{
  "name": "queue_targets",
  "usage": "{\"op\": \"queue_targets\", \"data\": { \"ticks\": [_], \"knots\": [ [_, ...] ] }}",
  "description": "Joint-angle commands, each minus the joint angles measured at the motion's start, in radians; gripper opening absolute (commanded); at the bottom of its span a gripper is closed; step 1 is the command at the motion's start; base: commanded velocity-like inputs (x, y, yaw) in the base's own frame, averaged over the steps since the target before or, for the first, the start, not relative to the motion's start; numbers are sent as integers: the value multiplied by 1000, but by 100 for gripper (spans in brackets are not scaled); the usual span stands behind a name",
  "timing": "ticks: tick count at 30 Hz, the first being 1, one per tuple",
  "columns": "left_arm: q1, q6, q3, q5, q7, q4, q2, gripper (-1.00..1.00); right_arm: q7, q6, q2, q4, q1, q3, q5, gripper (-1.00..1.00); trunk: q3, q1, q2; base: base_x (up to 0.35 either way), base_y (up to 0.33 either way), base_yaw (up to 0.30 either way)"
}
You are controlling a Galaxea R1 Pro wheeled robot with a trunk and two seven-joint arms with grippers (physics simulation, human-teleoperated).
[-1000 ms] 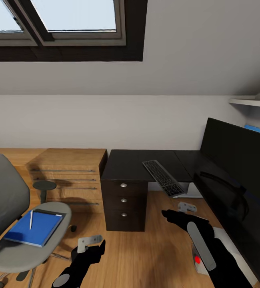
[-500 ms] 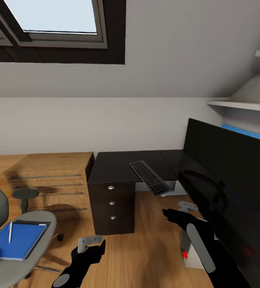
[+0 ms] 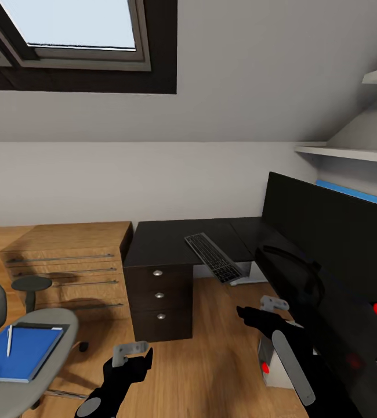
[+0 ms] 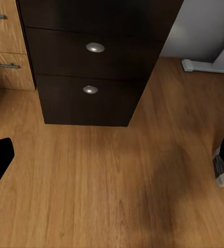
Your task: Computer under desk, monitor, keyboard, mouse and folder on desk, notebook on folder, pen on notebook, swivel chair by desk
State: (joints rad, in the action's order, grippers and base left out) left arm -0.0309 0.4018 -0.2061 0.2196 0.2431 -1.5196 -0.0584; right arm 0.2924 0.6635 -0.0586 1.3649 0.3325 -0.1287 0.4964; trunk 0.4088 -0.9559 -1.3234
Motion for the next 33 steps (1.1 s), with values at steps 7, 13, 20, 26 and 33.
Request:
{"op": "queue_targets", "data": {
  "ticks": [7,13,20,26,33],
  "knots": [
    [0,3,-2,11,8,-3,0,100,9,-40,1,-5,0,-2,12,100,1,0,-1,0,0,-46],
    [0,3,-1,12,8,-5,1,100,8,-103,2,-25,-1,-3,11,100,-1,0,-1,0,0,-231],
    [0,3,-1,12,8,-6,2,100,8,-119,-1,-52,-1,-66,8,100,-3,0,-1,0,0,-240],
    [0,3,-1,11,8,-6,2,100,12,-152,0,-66,-1,-140,-101,100,-3,0,-1,0,0,-40],
    [0,4,-1,11,8,-6,2,100,13,-193,3,-100,-1,-153,-175,100,-3,0,-1,0,0,-5]
  ]
}}
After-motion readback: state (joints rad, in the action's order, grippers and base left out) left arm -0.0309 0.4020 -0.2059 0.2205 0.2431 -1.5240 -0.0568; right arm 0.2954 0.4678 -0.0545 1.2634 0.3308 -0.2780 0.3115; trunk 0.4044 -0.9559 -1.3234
